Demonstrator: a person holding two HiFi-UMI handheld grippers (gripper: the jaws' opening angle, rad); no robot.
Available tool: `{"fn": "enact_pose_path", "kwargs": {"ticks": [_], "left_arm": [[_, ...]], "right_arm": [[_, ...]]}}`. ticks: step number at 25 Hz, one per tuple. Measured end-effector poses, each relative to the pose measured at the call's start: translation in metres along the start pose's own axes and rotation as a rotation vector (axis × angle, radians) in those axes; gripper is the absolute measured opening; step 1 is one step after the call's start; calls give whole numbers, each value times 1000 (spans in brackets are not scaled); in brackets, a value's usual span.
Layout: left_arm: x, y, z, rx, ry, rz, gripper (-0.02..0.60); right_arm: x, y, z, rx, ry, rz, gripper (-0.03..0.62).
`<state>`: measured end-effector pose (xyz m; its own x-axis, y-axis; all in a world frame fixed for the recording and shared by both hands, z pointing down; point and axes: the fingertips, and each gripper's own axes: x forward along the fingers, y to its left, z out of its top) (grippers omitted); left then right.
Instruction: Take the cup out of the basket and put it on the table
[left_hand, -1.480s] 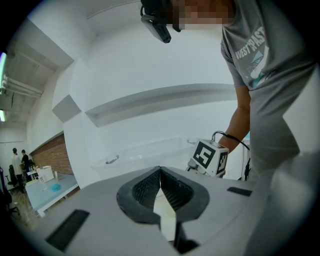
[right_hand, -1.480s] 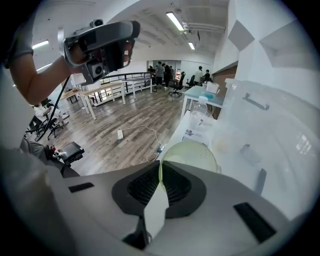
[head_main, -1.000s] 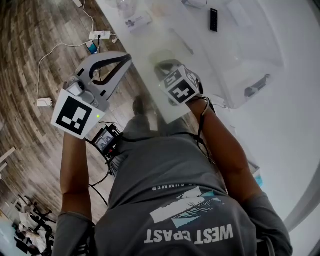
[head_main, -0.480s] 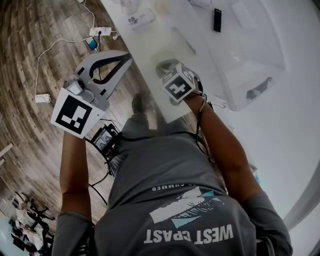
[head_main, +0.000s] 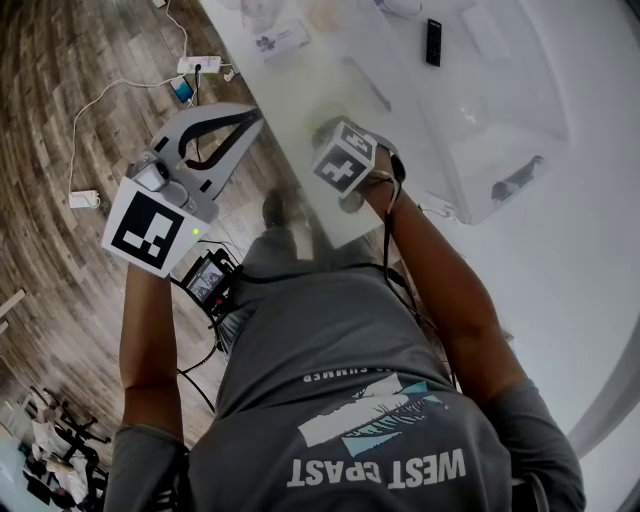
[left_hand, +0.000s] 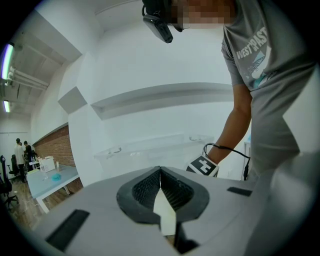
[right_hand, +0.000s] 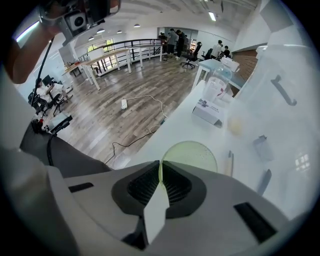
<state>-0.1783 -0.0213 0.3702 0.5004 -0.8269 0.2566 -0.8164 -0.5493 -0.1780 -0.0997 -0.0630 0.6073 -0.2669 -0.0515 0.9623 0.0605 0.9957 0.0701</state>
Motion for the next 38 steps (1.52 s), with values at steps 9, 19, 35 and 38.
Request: {"fn": "enact_pose_path", "kwargs": {"ticks": [9,19,35,38], "left_arm": [[-3,1,8,17,-9,-3,11],[-13,2,26,68,-16,-11,11],[-22,-18,64,151,-30,-70,11],[-19,-29,72,173,-37,-83,11]], "right_arm": [[-8,-1,5,-28,0,-8,65],[-104,-10,45,81,-339,-143,94],[-306,-11,91,168,-921,-372,11],[-319,-5,80,180,-941,-397,11]]}}
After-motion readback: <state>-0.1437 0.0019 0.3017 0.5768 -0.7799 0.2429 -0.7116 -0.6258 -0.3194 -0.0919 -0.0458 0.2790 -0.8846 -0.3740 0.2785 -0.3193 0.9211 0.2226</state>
